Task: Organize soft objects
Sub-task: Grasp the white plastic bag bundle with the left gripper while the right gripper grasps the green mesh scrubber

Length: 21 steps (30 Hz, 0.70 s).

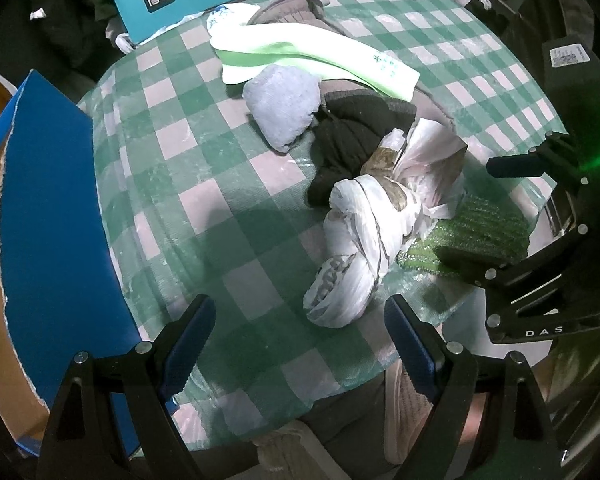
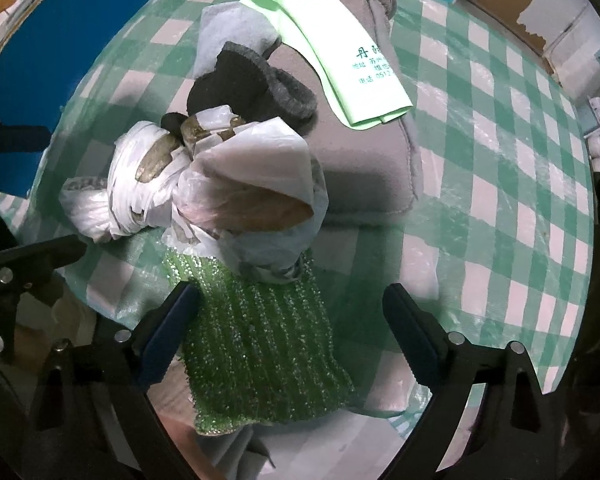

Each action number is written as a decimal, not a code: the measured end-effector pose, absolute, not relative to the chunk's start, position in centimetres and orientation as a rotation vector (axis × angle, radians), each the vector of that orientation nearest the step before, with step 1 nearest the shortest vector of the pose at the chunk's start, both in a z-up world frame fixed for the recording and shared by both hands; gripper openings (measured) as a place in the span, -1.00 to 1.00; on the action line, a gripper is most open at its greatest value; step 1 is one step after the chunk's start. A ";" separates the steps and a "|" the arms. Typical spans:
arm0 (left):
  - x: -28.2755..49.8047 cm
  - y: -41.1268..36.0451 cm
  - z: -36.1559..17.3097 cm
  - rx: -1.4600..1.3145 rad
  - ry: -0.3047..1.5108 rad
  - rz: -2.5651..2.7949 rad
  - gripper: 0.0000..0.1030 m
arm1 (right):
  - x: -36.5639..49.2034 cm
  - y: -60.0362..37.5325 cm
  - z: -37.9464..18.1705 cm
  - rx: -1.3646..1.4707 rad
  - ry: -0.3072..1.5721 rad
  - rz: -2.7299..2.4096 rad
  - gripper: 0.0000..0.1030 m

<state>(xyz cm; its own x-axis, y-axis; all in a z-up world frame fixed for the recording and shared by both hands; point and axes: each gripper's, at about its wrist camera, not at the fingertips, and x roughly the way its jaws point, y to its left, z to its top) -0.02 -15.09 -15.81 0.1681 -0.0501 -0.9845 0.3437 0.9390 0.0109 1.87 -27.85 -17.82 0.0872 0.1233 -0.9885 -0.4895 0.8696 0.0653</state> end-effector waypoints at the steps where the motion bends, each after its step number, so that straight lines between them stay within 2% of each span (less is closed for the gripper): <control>1: 0.0 -15.1 -15.9 0.253 1.379 -0.285 0.70 | 1.9 -27.9 -17.9 -0.312 1.418 0.469 0.76; 3: 0.2 -15.2 -16.0 0.253 1.381 -0.285 0.70 | 2.4 -27.5 -18.2 -0.307 1.421 0.470 0.69; 8: 1.0 -15.8 -16.4 0.239 1.382 -0.294 0.70 | 3.1 -28.3 -18.2 -0.259 1.439 0.502 0.26; 10: 1.3 -16.2 -16.5 0.237 1.377 -0.305 0.70 | 3.4 -28.4 -18.1 -0.239 1.444 0.522 0.03; 13: 1.7 -17.0 -16.8 0.254 1.366 -0.323 0.70 | 3.7 -28.3 -18.0 -0.239 1.437 0.531 -0.18; 16: 2.1 -17.8 -17.2 0.283 1.361 -0.326 0.70 | 4.0 -28.4 -18.1 -0.225 1.437 0.532 -0.35; 21: 3.1 -18.7 -18.1 0.284 1.366 -0.339 0.70 | 4.7 -29.4 -17.9 -0.205 1.440 0.528 -0.41</control>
<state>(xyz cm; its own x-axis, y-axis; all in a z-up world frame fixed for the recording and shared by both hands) 3.08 -18.70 -18.06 0.1688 -0.0710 -0.9831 0.3969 0.9179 0.0018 4.69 -29.36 -17.86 0.0409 0.2210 -0.9744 -0.4617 0.8690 0.1777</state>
